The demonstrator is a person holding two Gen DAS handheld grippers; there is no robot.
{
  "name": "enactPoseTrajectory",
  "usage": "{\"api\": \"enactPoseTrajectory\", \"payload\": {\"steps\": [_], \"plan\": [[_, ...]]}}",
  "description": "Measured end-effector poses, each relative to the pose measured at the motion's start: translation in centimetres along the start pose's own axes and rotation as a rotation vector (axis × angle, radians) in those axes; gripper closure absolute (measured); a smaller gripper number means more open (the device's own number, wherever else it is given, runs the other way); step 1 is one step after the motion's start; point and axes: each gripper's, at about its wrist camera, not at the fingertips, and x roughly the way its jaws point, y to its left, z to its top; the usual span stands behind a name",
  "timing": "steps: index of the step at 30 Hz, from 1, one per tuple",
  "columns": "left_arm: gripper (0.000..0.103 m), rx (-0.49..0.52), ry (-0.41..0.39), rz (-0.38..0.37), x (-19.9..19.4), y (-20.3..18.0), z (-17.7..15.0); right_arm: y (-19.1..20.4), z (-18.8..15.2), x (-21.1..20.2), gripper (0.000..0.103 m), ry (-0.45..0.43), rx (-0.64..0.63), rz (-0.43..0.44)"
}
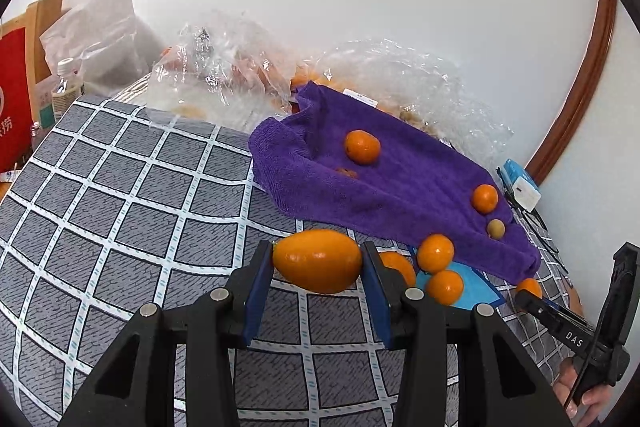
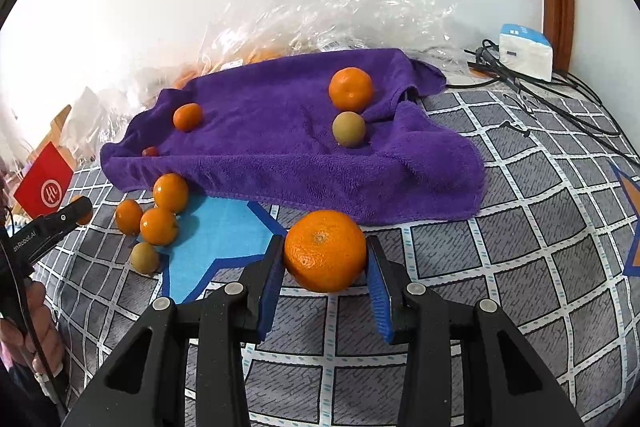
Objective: Organize fruits
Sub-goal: 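Lift both held oranges and carry them over the purple towel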
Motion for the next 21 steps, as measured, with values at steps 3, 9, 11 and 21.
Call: {"api": "enactPoseTrajectory", "payload": {"steps": [3,9,11,21], "plan": [[0.061,-0.006,-0.019,0.013,-0.4,0.0,0.0,0.5,0.0,0.2,0.064,0.011,-0.023,0.000],[0.061,-0.016,-0.063,0.056,-1.0,-0.1,0.3,0.6,-0.1,0.1,0.064,0.006,-0.030,0.003],[0.061,0.002,-0.063,0.051,-1.1,-0.6,0.2,0.5,-0.1,0.0,0.064,0.005,-0.030,0.011],[0.061,0.150,-0.064,-0.039,-2.0,-4.4,-1.0,1.1,-0.1,-0.1,0.064,0.001,-0.062,-0.010]]}}
